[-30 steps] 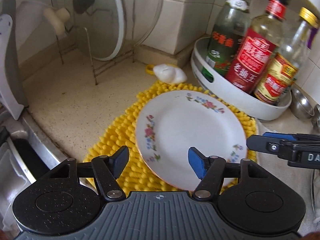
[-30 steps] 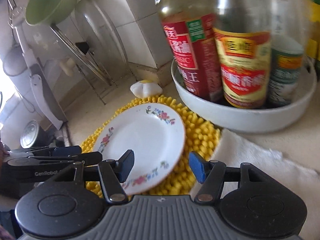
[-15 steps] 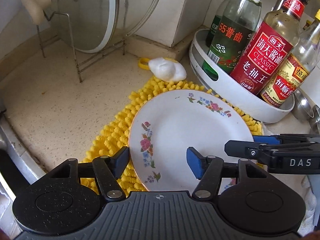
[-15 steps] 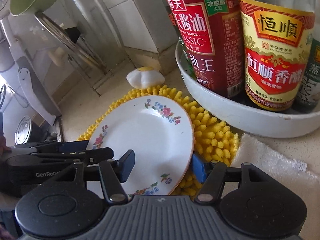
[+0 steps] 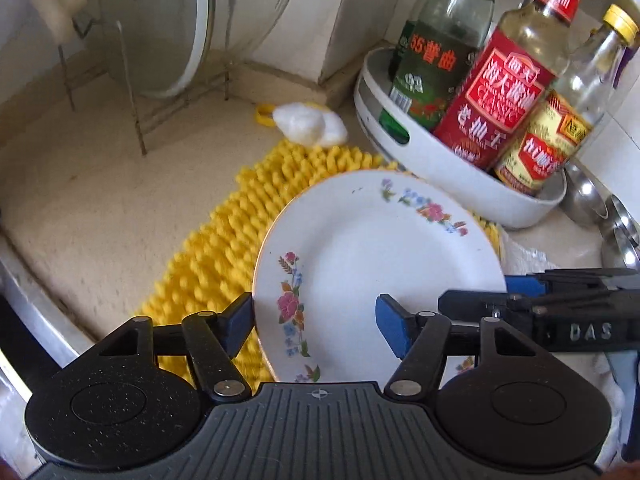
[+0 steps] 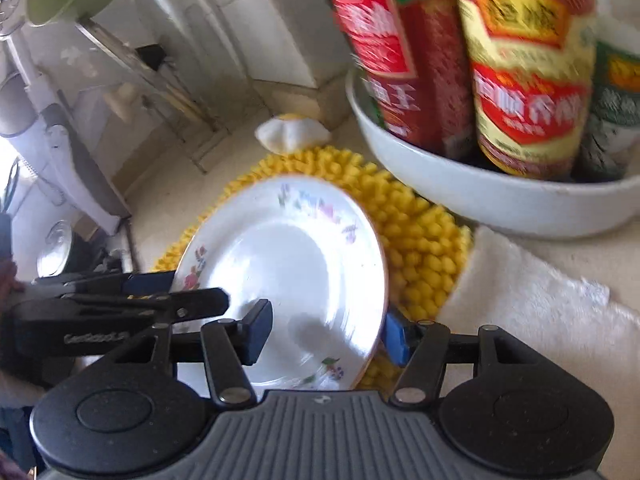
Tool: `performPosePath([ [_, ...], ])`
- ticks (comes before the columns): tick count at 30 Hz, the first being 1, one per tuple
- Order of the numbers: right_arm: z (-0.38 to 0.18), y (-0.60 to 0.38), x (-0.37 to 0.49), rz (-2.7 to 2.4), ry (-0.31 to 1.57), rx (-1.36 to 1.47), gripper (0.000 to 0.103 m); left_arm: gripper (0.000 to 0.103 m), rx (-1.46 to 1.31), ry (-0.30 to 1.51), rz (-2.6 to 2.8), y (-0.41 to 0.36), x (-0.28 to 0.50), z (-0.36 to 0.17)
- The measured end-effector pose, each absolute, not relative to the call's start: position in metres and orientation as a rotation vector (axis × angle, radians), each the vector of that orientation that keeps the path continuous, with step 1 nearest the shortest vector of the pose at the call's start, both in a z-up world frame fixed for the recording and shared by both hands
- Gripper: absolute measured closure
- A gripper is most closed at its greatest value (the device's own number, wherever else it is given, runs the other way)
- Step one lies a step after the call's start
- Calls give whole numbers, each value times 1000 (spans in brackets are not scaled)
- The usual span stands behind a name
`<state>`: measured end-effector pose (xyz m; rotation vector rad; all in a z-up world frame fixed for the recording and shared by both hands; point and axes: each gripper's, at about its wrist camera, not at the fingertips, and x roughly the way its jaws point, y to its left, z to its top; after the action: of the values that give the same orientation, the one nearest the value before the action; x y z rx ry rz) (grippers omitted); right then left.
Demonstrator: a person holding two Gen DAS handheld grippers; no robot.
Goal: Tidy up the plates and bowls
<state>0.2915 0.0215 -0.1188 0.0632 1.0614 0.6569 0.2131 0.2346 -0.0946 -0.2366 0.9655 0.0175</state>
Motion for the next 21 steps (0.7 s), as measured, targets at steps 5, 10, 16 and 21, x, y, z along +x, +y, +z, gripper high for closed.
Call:
performPosePath([
  [5, -122, 24, 291, 654, 1069, 108, 22, 34, -212, 981, 51, 234, 216, -97],
  [10, -123, 31, 281, 657, 1020, 39, 23, 25, -157, 966, 29, 222, 215, -101],
  [16, -117, 34, 281, 589, 1034, 21, 34, 33, -156, 949, 47, 220, 212, -99],
  [21, -112, 34, 273, 581, 1030, 8, 34, 35, -154, 938, 48, 223, 209, -95],
])
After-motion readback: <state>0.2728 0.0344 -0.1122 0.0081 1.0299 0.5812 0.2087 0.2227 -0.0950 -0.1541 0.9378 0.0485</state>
